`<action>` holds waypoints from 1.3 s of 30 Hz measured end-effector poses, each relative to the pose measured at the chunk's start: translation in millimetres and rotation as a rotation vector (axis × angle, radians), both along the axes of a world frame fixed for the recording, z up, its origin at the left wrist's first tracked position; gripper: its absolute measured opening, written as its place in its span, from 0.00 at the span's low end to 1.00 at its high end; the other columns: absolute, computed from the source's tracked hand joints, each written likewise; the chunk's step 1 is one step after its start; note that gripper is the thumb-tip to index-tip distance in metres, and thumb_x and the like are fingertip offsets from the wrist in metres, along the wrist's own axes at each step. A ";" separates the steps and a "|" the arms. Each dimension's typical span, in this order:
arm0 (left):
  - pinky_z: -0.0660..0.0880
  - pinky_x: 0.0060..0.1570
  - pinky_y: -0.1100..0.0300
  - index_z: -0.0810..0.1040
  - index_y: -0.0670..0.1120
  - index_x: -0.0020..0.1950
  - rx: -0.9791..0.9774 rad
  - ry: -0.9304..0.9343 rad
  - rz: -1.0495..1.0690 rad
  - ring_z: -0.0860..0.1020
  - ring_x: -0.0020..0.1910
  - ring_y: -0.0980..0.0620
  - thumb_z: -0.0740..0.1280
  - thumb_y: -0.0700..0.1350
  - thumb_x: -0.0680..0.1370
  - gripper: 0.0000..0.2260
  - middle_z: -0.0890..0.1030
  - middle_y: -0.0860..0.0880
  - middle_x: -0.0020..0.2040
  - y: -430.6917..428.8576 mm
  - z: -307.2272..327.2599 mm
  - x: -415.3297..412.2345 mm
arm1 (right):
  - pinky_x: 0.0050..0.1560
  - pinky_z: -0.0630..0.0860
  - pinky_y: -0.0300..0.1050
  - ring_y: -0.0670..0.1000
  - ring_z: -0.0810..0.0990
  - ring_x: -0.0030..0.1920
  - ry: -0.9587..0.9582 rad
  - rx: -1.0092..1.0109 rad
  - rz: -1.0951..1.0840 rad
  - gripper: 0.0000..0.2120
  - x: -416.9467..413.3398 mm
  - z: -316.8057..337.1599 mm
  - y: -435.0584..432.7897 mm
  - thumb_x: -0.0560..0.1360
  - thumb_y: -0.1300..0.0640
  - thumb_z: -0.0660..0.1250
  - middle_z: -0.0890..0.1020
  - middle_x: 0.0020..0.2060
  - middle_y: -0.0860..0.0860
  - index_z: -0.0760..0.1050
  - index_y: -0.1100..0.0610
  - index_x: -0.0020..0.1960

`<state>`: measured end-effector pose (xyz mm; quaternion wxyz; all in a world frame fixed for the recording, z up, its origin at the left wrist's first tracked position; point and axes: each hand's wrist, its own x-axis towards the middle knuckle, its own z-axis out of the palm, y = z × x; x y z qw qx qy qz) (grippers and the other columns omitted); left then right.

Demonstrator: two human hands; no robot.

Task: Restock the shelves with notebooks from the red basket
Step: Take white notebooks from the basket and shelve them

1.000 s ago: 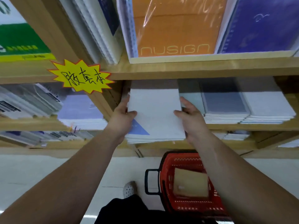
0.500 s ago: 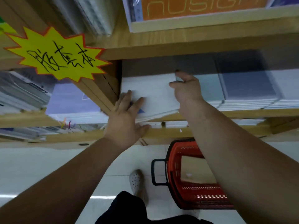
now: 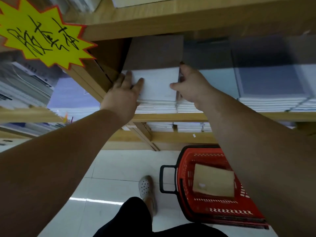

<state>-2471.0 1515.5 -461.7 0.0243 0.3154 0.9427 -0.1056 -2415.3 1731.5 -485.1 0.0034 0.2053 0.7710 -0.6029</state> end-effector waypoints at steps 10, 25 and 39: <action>0.64 0.73 0.42 0.60 0.54 0.81 0.115 -0.060 0.049 0.60 0.75 0.36 0.73 0.53 0.76 0.37 0.61 0.42 0.79 25.7 9.5 -0.2 | 0.50 0.81 0.43 0.52 0.82 0.57 0.038 -0.041 -0.117 0.27 -19.8 4.8 4.0 0.75 0.61 0.72 0.82 0.58 0.50 0.71 0.50 0.72; 0.55 0.75 0.32 0.43 0.54 0.83 0.259 -0.300 -0.014 0.48 0.82 0.43 0.67 0.60 0.79 0.43 0.42 0.54 0.83 76.3 -5.2 38.2 | 0.52 0.76 0.43 0.51 0.80 0.53 0.155 -0.037 -0.434 0.16 47.2 1.3 74.1 0.78 0.65 0.68 0.81 0.54 0.52 0.76 0.59 0.66; 0.63 0.68 0.26 0.54 0.68 0.78 0.016 -0.182 -0.063 0.51 0.81 0.41 0.54 0.45 0.86 0.25 0.52 0.49 0.83 69.9 -6.5 18.2 | 0.58 0.73 0.44 0.60 0.77 0.63 -0.040 0.382 -0.384 0.21 65.9 -7.9 106.8 0.81 0.59 0.63 0.78 0.65 0.56 0.70 0.55 0.74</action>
